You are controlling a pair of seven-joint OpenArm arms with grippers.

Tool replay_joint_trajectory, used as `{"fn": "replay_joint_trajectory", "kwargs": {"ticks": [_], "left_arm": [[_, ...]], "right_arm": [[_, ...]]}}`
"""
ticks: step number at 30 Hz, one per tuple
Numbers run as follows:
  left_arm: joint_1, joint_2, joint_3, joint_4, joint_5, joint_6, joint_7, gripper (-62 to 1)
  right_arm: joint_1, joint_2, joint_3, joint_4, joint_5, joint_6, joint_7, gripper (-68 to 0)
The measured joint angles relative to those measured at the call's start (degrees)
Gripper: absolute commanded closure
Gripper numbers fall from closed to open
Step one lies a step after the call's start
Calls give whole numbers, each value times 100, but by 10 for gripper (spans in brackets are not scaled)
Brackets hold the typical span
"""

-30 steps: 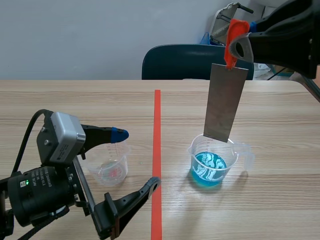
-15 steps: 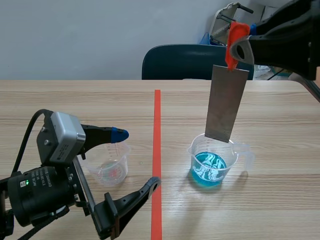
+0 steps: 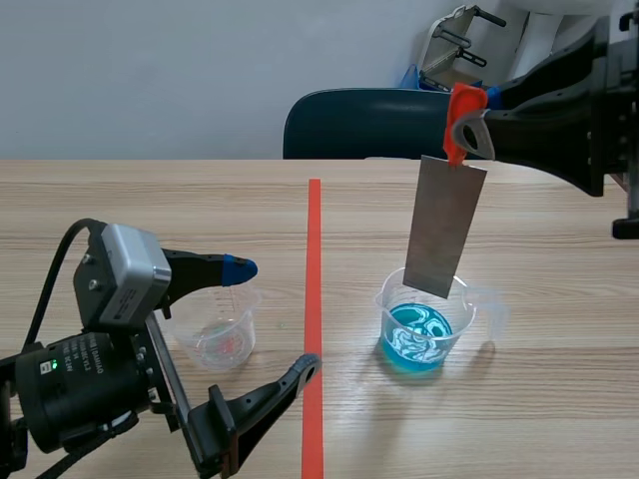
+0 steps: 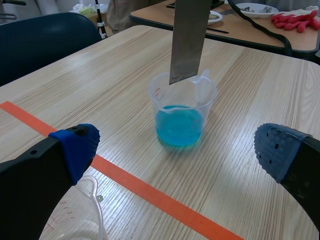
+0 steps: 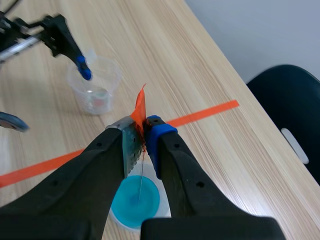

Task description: Do the redox reaction experiment

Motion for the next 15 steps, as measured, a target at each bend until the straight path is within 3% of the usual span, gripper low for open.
{"fn": "replay_joint_trajectory", "kwargs": {"ticks": [15], "left_arm": [[0,0,0,0,0,0,2,-623]], "right_arm": [[0,-479,-568,-730,-911,-2,782,-6]]}}
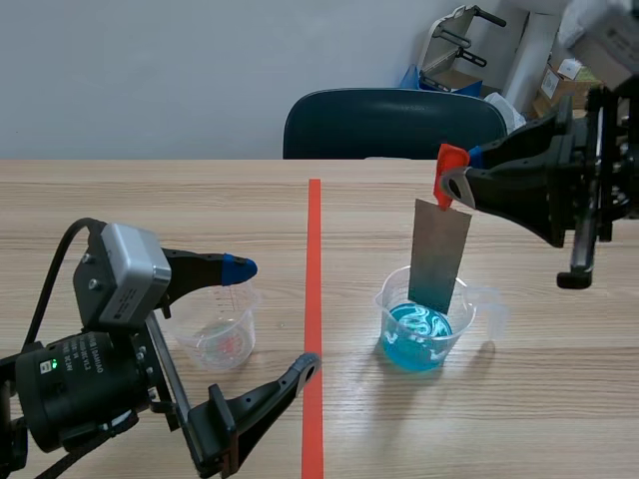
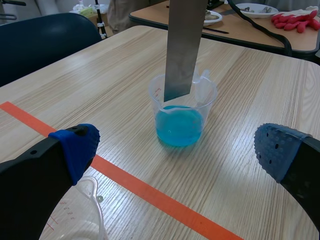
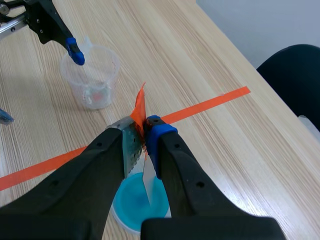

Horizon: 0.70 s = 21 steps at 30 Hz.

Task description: Do the redox reaction experiment

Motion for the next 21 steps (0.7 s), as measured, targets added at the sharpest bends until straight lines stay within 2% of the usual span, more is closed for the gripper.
{"fn": "replay_joint_trajectory", "kwargs": {"ticks": [13,21], "left_arm": [[0,0,0,0,0,0,0,-623],[0,0,0,0,0,0,0,-623]], "right_arm": [[0,-450,-442,-927,-1102,0,953,-6],[4,-603,-444,-1281,-1495,-2,1425,-6]]}}
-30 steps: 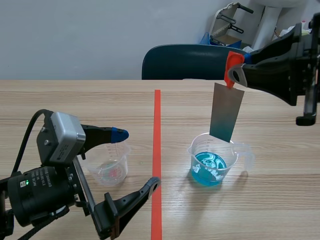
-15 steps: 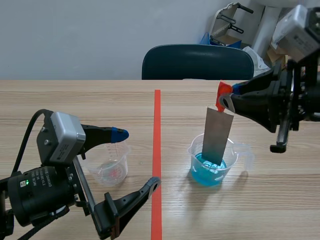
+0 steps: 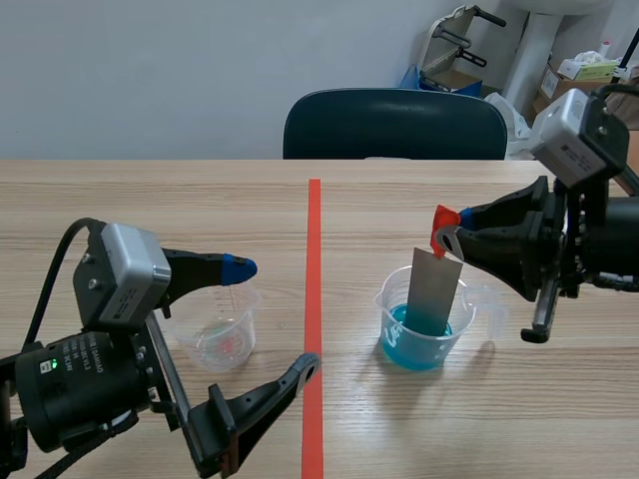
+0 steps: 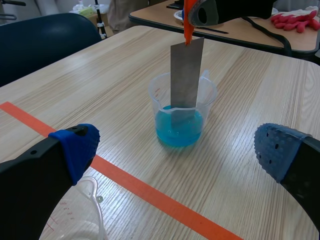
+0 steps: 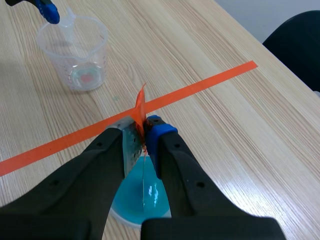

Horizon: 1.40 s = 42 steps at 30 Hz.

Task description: Do the redox reaction experiment

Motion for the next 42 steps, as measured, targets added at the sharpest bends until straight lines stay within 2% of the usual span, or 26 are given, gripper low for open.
{"fn": "replay_joint_trajectory", "kwargs": {"ticks": [3,42], "left_arm": [[0,0,0,0,0,0,-2,-623],[0,0,0,0,0,0,-2,-623]], "right_arm": [[28,-50,11,-22,-129,-7,37,-6],[28,-59,11,-22,-122,-24,-24,-6]]}}
